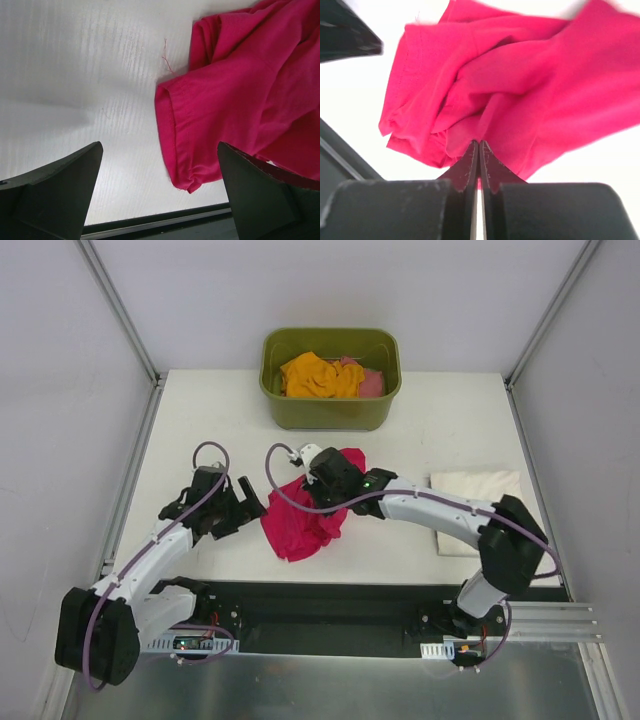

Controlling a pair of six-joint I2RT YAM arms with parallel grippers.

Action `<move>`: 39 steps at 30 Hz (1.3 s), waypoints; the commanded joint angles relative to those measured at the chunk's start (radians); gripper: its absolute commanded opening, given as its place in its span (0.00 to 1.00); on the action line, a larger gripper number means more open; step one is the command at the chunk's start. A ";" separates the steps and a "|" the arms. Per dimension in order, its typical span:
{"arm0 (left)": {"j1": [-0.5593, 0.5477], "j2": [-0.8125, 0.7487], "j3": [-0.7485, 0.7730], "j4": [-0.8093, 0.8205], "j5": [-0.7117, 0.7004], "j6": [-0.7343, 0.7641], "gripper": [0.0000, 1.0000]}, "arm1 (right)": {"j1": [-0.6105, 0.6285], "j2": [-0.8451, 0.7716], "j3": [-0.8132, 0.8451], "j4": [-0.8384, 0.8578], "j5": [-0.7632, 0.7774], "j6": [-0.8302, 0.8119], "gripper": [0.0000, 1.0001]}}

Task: Fold and stack the t-shirts
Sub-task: Flatten out the tshirt

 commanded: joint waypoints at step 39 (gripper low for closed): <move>-0.009 -0.229 0.382 0.111 -0.293 0.171 0.00 | -0.150 -0.641 -0.038 -0.079 0.466 -0.028 0.01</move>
